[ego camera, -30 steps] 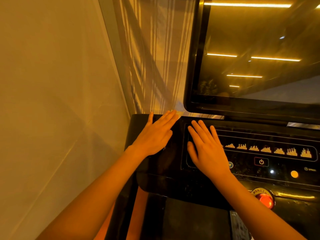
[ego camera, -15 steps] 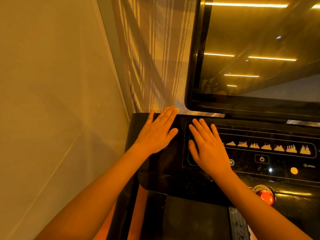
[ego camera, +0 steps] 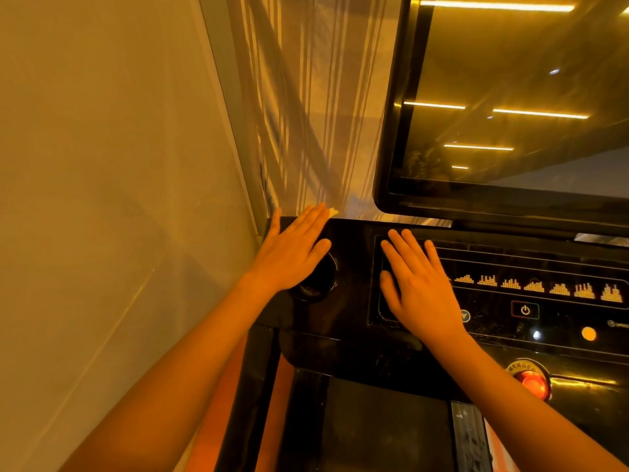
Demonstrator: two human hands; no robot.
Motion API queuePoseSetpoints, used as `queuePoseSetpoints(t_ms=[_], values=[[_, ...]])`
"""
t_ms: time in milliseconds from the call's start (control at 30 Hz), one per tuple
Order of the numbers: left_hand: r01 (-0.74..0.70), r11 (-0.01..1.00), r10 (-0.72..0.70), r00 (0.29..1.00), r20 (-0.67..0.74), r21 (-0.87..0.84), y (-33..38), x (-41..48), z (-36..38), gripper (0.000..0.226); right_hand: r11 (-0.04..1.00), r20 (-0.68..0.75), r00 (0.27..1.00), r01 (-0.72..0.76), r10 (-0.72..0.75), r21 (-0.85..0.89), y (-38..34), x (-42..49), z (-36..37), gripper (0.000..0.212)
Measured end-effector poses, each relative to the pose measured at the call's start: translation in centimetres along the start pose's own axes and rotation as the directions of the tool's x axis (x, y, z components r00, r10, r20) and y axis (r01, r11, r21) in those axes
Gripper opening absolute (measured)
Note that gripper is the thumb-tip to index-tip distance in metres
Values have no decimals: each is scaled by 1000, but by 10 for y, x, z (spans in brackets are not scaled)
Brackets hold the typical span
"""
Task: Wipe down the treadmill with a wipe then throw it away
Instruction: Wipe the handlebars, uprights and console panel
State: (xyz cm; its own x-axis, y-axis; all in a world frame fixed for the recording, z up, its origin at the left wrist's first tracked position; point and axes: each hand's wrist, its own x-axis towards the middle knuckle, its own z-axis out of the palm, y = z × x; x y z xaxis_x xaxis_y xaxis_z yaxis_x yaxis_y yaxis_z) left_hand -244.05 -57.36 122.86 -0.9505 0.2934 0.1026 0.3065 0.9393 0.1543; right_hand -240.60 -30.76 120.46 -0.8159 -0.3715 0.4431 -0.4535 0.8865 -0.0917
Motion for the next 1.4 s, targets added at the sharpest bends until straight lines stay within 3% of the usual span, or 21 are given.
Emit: queuePoseSetpoints(t_ms=[233, 400, 567, 700, 933, 1100, 1233, 1400], values=[[1, 1000, -1, 1000, 7, -15, 12, 7, 5, 77, 1000, 5, 1000, -3, 3, 14, 0, -1, -1, 57], [152, 978, -152, 988, 13, -142, -9, -2, 4, 76, 1000, 13, 1000, -8, 8, 2, 1, -1, -2, 58], [85, 977, -94, 995, -40, -193, 11, 7, 13, 69, 1000, 49, 999, 4, -3, -9, 1, -1, -2, 57], [139, 935, -146, 989, 4, -327, -17, 4, 10, 62, 1000, 49, 999, 14, -13, -10, 0, -1, -2, 57], [101, 935, -100, 995, 22, -340, -13, 6, 10, 67, 1000, 38, 999, 10, -10, 0, 0, -1, 0, 58], [218, 868, -244, 970, 0, -446, -22, -2, 18, 62, 1000, 32, 999, 12, -12, 3, 1, -2, 0, 58], [194, 810, -264, 963, -49, -553, -16, -4, 26, 60, 1000, 31, 999, 8, -8, -2, 1, -2, 0, 57], [200, 747, -270, 963, -15, -635, -26, -1, 23, 65, 1000, 21, 1000, 7, -7, 4, 0, -2, 0, 58]])
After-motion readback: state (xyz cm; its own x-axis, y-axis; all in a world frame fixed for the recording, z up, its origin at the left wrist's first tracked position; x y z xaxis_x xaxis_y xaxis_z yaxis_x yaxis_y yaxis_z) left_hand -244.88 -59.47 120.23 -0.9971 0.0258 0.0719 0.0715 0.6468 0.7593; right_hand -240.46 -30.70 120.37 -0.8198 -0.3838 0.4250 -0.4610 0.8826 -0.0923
